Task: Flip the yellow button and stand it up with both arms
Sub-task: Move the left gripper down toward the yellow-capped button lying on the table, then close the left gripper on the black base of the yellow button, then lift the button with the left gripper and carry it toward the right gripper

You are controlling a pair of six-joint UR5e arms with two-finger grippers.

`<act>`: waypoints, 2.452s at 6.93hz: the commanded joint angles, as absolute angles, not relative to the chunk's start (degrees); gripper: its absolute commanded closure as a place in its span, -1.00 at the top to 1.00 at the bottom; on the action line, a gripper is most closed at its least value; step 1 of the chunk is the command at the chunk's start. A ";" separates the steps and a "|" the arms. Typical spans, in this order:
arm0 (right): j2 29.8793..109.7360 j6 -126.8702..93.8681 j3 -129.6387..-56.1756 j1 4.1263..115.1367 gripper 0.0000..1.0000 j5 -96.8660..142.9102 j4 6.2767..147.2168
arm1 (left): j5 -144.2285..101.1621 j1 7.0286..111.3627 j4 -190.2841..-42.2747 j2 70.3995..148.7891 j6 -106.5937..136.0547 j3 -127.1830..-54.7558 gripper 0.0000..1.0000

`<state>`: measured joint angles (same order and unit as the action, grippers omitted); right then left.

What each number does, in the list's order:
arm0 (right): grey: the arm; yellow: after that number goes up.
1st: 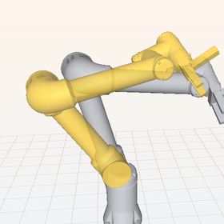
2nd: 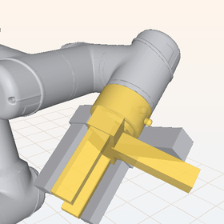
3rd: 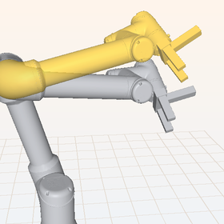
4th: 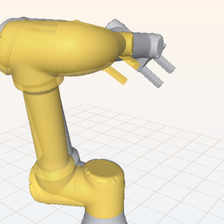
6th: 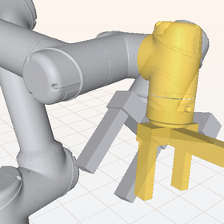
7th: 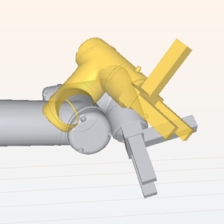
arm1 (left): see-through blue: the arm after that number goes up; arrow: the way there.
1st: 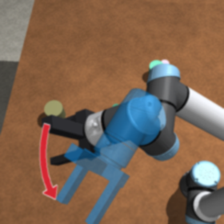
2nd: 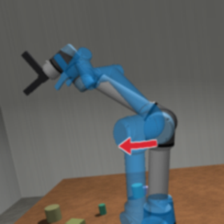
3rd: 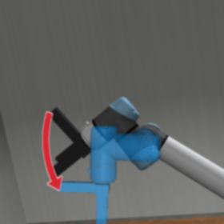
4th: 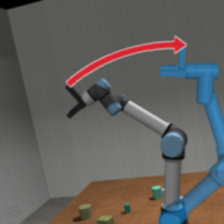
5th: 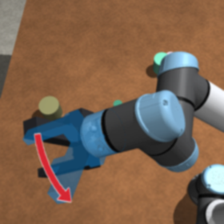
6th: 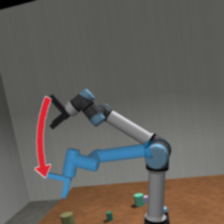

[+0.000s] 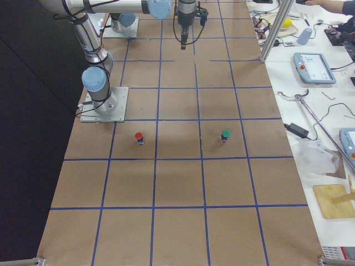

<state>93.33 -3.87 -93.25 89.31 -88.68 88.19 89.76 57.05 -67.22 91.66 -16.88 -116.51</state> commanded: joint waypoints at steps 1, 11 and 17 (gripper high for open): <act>93.34 -3.96 -93.25 89.38 1.00 -88.68 88.24 | 92.37 54.85 -55.50 96.14 -16.79 -122.85 0.89; 102.56 -4.57 -93.34 89.56 1.00 -88.33 82.79 | 65.73 60.62 -63.34 94.15 -13.80 -122.61 -0.61; 98.71 -6.32 -96.07 88.86 1.00 -84.65 82.97 | 4.38 82.77 -66.36 92.02 -5.44 -123.49 -0.61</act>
